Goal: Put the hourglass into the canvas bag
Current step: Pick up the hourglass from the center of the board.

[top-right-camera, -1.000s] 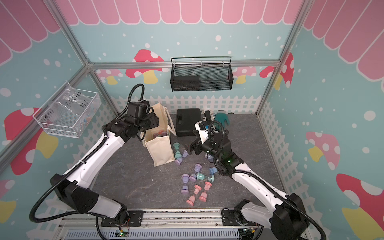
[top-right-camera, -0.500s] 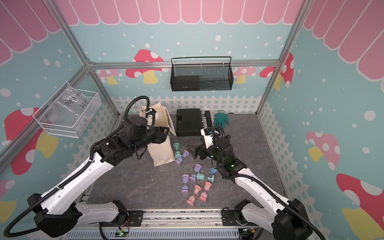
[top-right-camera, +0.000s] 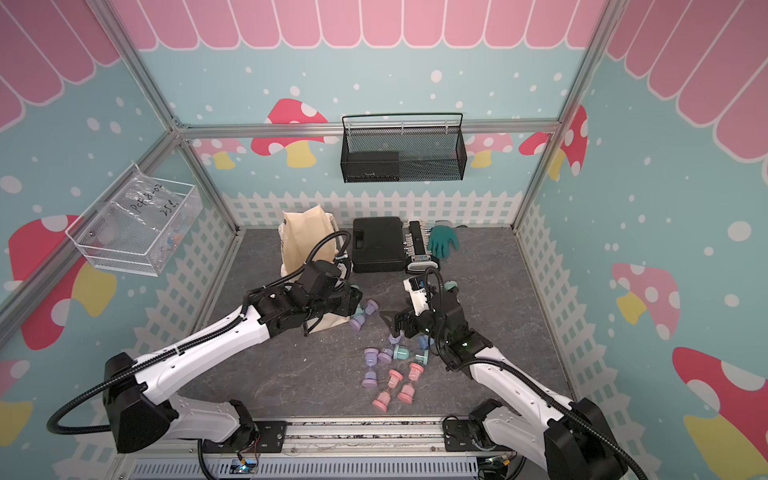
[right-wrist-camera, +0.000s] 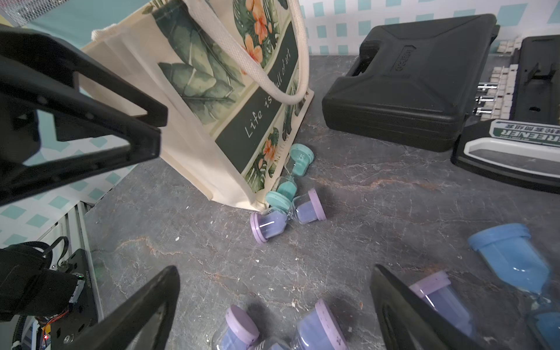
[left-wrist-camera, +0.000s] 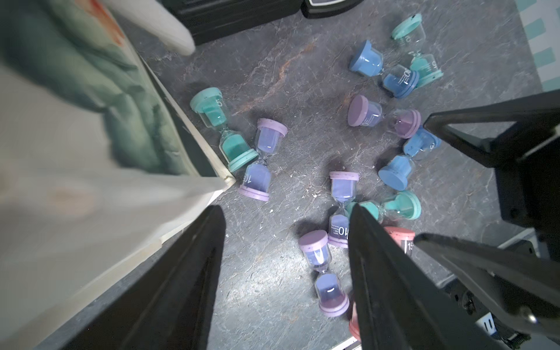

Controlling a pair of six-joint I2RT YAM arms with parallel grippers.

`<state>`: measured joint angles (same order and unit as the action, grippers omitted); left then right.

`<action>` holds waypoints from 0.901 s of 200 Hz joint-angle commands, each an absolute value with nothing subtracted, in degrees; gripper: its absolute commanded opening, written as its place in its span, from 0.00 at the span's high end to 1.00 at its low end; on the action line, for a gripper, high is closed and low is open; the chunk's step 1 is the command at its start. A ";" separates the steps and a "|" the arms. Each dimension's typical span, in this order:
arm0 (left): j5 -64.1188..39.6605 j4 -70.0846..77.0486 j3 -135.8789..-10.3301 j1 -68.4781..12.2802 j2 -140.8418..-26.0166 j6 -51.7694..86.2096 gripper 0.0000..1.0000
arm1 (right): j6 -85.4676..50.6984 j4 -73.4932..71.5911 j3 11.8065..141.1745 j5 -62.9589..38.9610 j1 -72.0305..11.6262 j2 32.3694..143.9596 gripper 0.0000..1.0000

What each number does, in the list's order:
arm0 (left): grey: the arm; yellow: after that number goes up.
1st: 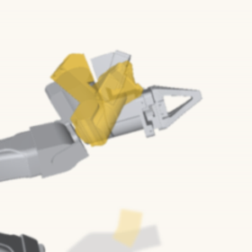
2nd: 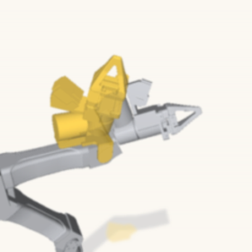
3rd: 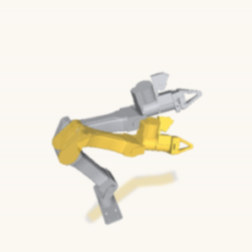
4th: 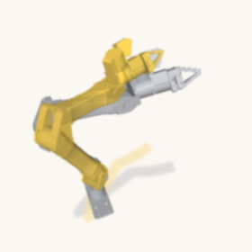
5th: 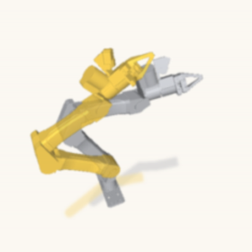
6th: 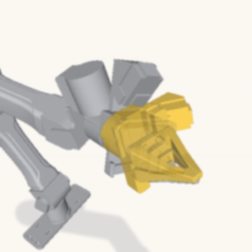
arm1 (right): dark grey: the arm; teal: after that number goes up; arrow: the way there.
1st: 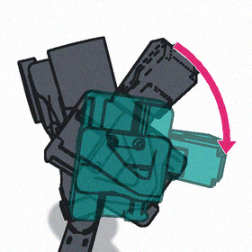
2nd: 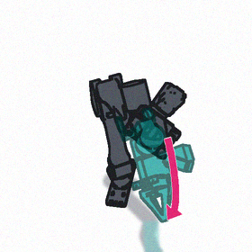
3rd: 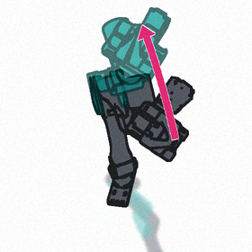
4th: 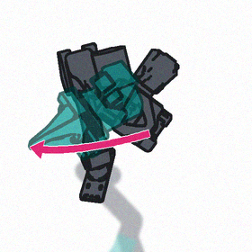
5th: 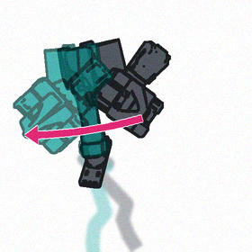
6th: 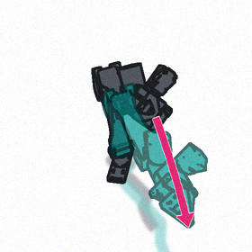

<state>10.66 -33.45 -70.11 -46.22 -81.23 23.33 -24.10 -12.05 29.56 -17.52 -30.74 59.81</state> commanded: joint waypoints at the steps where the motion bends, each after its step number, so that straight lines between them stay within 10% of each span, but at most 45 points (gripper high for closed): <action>1: 13.01 -31.25 -69.95 -47.10 -84.29 24.26 0.37 | -23.44 -14.29 27.95 -16.36 -30.30 58.14 0.00; 180: 17.40 -29.54 -71.69 -46.46 -107.77 27.90 0.39 | -24.17 -14.72 25.05 -16.22 -29.77 55.77 0.00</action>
